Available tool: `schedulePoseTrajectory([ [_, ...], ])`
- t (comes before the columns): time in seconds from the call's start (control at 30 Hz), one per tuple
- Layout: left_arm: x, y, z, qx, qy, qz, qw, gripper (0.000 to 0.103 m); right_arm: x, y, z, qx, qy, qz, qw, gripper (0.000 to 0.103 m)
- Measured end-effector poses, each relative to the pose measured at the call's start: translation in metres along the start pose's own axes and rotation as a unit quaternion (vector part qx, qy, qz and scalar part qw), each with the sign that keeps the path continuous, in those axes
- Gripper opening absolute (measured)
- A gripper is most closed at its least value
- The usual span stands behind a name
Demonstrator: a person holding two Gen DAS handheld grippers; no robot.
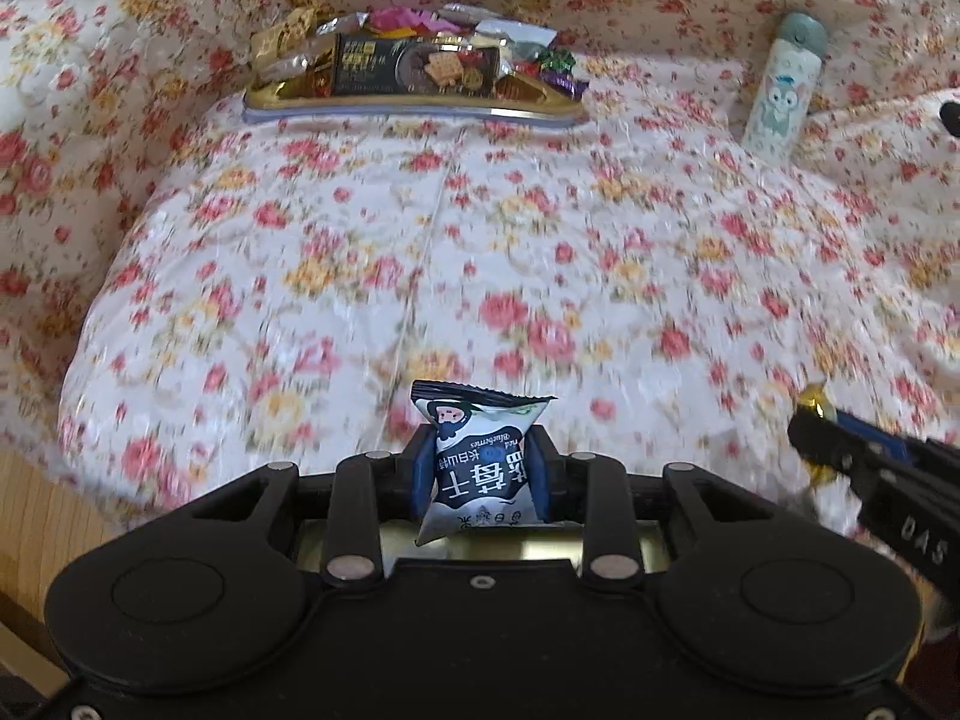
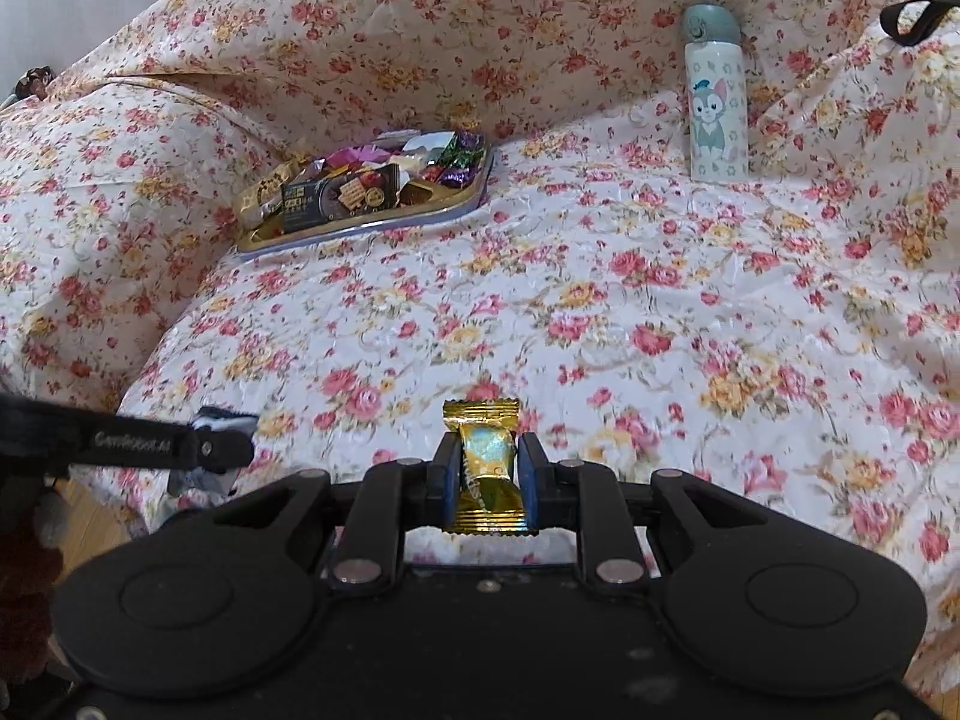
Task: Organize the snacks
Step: 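Carry the dark blue-white packet and gold candy with both tools over the gold tray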
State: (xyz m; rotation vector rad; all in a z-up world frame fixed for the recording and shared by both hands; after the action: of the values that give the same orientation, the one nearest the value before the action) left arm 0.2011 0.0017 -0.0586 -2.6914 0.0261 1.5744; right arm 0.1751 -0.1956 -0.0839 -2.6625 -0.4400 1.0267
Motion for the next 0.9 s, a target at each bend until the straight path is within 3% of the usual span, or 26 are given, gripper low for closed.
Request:
schedulePoseTrajectory([
  [0.3,-0.028,-0.003,0.047,-0.002,-0.017,0.003,0.9998,0.040,-0.029,-0.015,0.024,-0.005,0.000,-0.006,1.000,0.022],
  [0.6,-0.053,0.022,0.088,0.030,-0.026,0.030,0.9987,0.040,-0.059,-0.026,0.048,0.000,0.001,-0.010,1.000,0.022],
  [0.9,-0.067,0.043,0.120,0.061,-0.030,0.027,0.9973,0.040,-0.093,-0.030,0.066,0.006,0.029,-0.009,1.000,0.022],
])
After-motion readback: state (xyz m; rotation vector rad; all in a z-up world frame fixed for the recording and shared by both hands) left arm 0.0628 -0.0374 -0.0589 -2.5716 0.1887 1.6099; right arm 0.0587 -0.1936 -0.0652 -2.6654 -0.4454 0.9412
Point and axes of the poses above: each gripper's, at about its wrist camera, not at the fingertips, and x roughly the way its jaws point, y to its right, z to its underside, the point moved 3 cm from there along x, roughly the way its jaws point, and after that the axes turned 9 degrees about -z, right-handed, at the moved point
